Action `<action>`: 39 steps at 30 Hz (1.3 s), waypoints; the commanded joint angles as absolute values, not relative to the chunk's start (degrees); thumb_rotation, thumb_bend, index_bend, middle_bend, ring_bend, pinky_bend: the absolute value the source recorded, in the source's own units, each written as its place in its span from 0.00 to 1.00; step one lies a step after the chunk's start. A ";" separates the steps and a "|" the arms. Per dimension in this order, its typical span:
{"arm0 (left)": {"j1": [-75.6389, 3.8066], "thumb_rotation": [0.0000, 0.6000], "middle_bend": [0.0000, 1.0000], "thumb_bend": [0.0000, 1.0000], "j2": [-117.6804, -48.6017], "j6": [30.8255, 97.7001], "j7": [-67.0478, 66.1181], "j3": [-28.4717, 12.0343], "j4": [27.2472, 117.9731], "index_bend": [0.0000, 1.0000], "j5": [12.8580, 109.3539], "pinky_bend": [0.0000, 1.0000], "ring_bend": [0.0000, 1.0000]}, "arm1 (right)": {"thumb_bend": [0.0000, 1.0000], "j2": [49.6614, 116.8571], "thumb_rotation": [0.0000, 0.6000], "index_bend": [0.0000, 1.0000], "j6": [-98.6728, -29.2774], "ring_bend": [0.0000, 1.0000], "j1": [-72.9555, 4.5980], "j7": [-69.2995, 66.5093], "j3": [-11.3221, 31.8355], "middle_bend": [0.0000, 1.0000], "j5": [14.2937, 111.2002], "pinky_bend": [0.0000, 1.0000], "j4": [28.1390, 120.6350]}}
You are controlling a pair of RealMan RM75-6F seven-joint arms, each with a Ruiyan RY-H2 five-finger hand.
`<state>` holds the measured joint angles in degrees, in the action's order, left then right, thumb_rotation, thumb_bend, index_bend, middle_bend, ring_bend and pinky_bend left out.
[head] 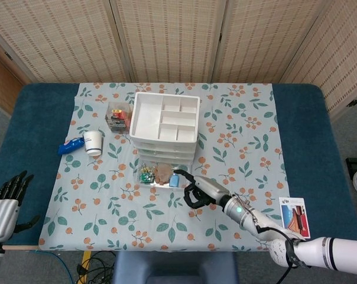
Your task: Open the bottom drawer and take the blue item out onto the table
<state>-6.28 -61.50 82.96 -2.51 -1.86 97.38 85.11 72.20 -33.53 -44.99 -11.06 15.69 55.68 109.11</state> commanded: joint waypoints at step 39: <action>-4.50 1.00 0.00 0.18 -61.20 84.35 -2.87 -1.28 98.14 0.04 84.67 0.09 0.03 | 0.15 84.86 1.00 0.19 -41.33 0.98 -66.15 39.57 4.13 0.84 66.11 1.00 84.97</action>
<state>-4.50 -61.20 84.35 -2.86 -1.28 98.14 84.67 84.20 -41.94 -65.71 39.49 4.35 65.81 85.81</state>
